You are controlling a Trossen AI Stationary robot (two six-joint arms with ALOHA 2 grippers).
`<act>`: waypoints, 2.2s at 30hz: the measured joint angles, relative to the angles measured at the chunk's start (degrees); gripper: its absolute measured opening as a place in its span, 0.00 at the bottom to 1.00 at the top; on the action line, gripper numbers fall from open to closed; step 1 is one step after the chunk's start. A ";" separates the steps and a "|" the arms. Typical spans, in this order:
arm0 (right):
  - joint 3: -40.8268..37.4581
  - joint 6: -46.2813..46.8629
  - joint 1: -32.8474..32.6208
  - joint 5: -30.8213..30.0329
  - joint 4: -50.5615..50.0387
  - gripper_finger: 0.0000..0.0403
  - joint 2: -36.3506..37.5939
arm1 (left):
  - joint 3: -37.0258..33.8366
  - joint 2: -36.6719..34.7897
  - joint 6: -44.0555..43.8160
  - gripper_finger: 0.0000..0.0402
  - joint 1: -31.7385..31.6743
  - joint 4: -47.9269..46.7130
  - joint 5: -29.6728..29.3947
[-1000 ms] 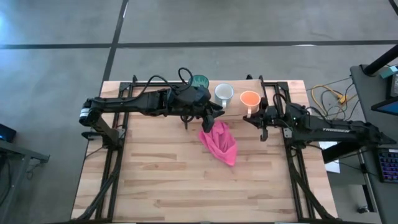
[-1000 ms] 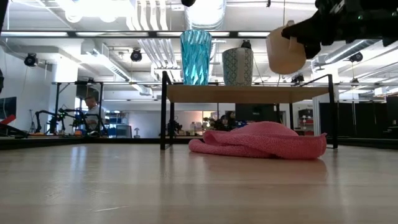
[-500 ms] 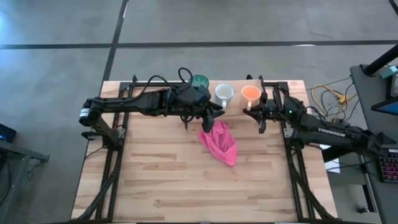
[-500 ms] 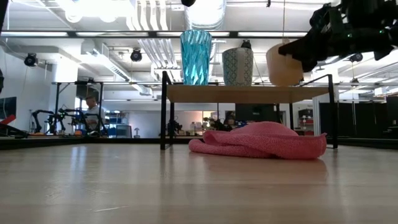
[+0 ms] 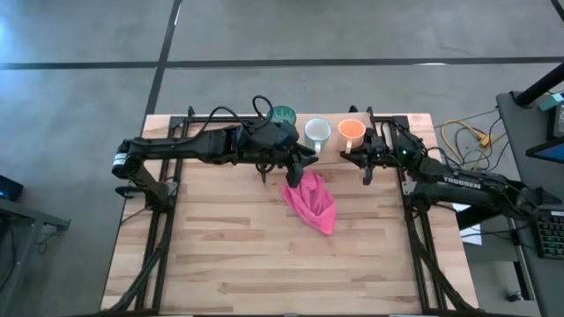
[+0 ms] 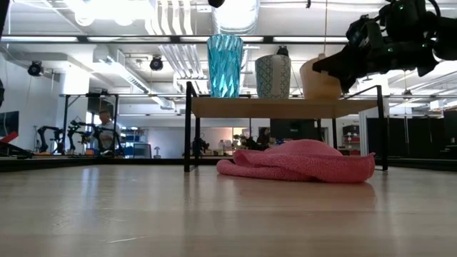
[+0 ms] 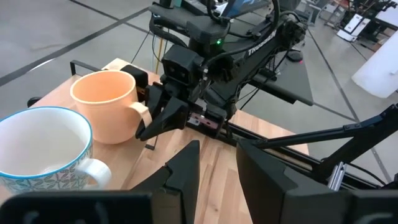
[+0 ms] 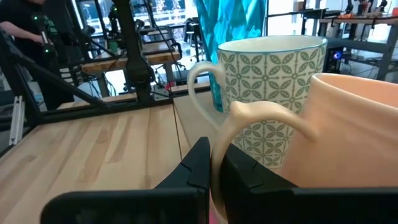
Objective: Stack small to large cups/mugs on shelf
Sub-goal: Put the yellow cup on the shelf
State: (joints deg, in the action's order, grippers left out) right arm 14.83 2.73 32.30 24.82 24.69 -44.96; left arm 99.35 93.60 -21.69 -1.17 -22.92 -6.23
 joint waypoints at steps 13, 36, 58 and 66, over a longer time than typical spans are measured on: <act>0.13 4.36 0.02 -0.39 -1.23 0.03 -0.01 | 0.00 0.00 0.00 0.23 0.00 -0.02 0.01; -0.31 7.56 0.00 -1.05 -2.60 0.25 0.16 | 0.00 0.01 0.02 0.23 0.00 -0.09 0.01; -0.13 7.41 -0.02 -0.87 -11.48 0.21 7.75 | 0.00 0.02 -0.07 0.23 0.00 -0.11 0.56; -0.07 7.06 -0.02 -0.65 -14.14 0.21 9.83 | 0.00 0.00 -0.15 0.23 0.00 -0.11 0.54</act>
State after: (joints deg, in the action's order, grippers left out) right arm 14.76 9.79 32.27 24.16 10.55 -35.13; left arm 99.35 93.60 -21.85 -1.17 -23.03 -5.69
